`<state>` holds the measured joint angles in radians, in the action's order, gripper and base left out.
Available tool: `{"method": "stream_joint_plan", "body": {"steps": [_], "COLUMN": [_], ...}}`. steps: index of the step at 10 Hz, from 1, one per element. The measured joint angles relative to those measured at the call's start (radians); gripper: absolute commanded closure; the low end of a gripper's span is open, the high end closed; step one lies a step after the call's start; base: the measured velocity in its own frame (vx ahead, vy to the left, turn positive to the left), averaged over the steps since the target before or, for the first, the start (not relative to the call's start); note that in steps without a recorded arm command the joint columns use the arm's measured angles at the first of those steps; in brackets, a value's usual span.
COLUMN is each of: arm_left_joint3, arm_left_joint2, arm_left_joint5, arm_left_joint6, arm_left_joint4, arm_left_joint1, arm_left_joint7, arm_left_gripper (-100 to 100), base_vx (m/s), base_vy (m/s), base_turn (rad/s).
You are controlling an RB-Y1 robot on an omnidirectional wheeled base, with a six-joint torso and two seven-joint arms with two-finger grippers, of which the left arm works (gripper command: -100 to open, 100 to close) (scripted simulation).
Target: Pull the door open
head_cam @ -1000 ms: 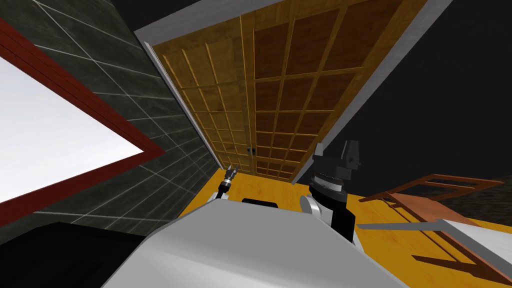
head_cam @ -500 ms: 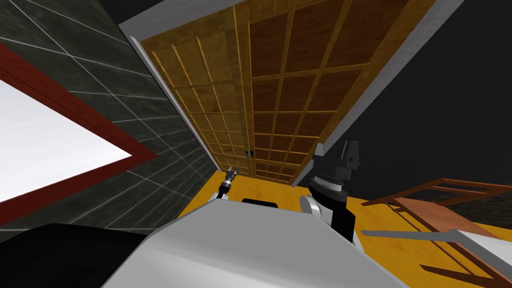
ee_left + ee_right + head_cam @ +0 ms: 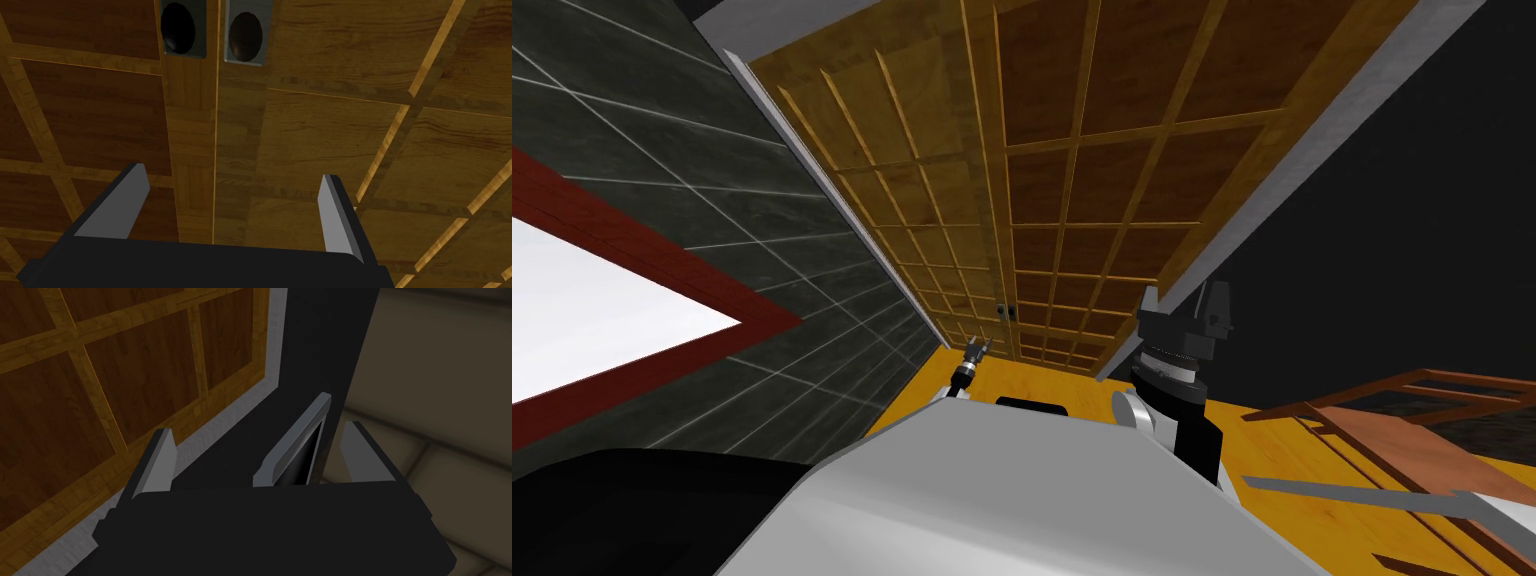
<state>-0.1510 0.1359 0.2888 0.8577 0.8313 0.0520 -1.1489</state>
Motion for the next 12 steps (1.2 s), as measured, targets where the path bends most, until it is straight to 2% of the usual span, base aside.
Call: {"method": "stream_joint_plan", "body": {"steps": [3,5,7,9,10,11,12], "arm_left_joint3": [-0.006,-0.009,-0.016,-0.022,-0.030,-0.038,-0.040], "arm_left_joint2": [-0.001,-0.001,0.001,0.007,0.009,0.011,0.014], "arm_left_joint5": [0.013,0.017,0.017,0.019,0.017,0.016,0.018], "arm_left_joint6": [0.006,0.011,0.005,-0.006,-0.001,0.010,-0.004], "arm_left_joint4": [-0.052,-0.072,-0.093,-0.093,-0.125,-0.153,-0.141], "arm_left_joint1": [-0.022,-0.033,-0.021,0.012,0.007,0.018,0.040], "arm_left_joint7": [-0.052,-0.071,-0.078,-0.082,-0.090,-0.101,-0.102], "arm_left_gripper": [-100,-100,-100,-100,-100,-100,-100], "base_vx": [0.162,-0.015,-0.179,-0.168,-0.162,-0.193,-0.179], "base_vy": [-0.024,-0.008,-0.018,-0.021,0.002,-0.019,-0.039], "base_turn": [-0.016,0.028,0.048,0.044,0.051,0.054,0.045]}}
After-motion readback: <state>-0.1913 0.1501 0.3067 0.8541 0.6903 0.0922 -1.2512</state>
